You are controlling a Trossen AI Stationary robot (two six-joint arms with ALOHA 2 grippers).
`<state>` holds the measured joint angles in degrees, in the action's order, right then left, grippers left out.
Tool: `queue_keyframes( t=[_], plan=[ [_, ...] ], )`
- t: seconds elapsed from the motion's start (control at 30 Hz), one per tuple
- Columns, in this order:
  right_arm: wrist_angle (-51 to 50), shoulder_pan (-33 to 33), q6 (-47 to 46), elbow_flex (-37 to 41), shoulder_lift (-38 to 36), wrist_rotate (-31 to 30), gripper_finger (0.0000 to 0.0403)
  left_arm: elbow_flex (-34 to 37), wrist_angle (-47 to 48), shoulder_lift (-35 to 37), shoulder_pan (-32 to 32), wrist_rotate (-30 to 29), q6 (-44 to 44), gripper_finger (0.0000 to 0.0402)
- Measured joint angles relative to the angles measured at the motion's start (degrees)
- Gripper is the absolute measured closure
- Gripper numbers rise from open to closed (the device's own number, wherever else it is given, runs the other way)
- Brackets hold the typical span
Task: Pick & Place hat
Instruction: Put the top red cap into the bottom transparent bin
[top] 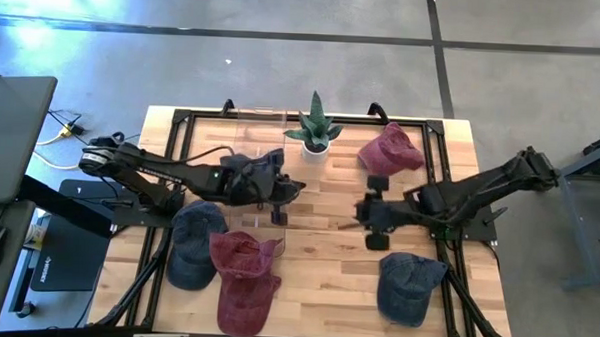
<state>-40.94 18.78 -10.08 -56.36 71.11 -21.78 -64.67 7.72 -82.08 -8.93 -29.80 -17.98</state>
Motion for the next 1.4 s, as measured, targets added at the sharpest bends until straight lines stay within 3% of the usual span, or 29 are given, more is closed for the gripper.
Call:
queue_keyframes(
  t=[0.23, 0.33, 0.5, 0.67, 0.93, 1.13, 1.27, 1.4],
  plan=[
    [-7.07, 2.33, -13.50, 0.00, 0.04, 12.55, 0.0274, -1.11, 9.53, 2.81, -5.62, -11.10, 0.47, 0.0401],
    [-13.27, 2.29, -20.09, 0.00, 0.04, 10.16, 0.0274, -1.13, 15.15, 4.34, -7.24, -12.49, 2.12, 0.0401],
    [-19.11, 1.16, -25.27, 0.02, 0.04, 0.80, 0.0274, -1.28, 21.69, 7.50, -8.36, -11.95, 6.10, 0.0401],
    [-15.11, -4.45, -19.41, 0.02, 0.07, -0.45, 0.0260, 0.69, 20.11, 9.13, -5.78, -10.35, 7.61, 0.0401],
    [-13.52, -21.30, -8.97, 0.02, 0.07, 6.95, 0.0191, 10.56, 11.83, 14.12, 5.88, -1.22, 7.06, 0.0402],
    [-14.04, -26.93, -9.28, 2.06, 0.07, 8.91, 0.0158, 18.12, 4.06, 23.62, 14.39, 9.23, 7.06, 0.0401],
    [-10.50, -29.90, -8.42, 7.39, 0.15, 13.79, 0.0153, 24.21, -3.57, 29.75, 19.81, 15.23, 7.33, 0.0402],
    [-7.38, -36.89, -7.40, 9.30, 0.17, 8.32, 0.0153, 28.55, -11.98, 33.82, 25.29, 19.58, 6.23, 0.0401]
  ],
)
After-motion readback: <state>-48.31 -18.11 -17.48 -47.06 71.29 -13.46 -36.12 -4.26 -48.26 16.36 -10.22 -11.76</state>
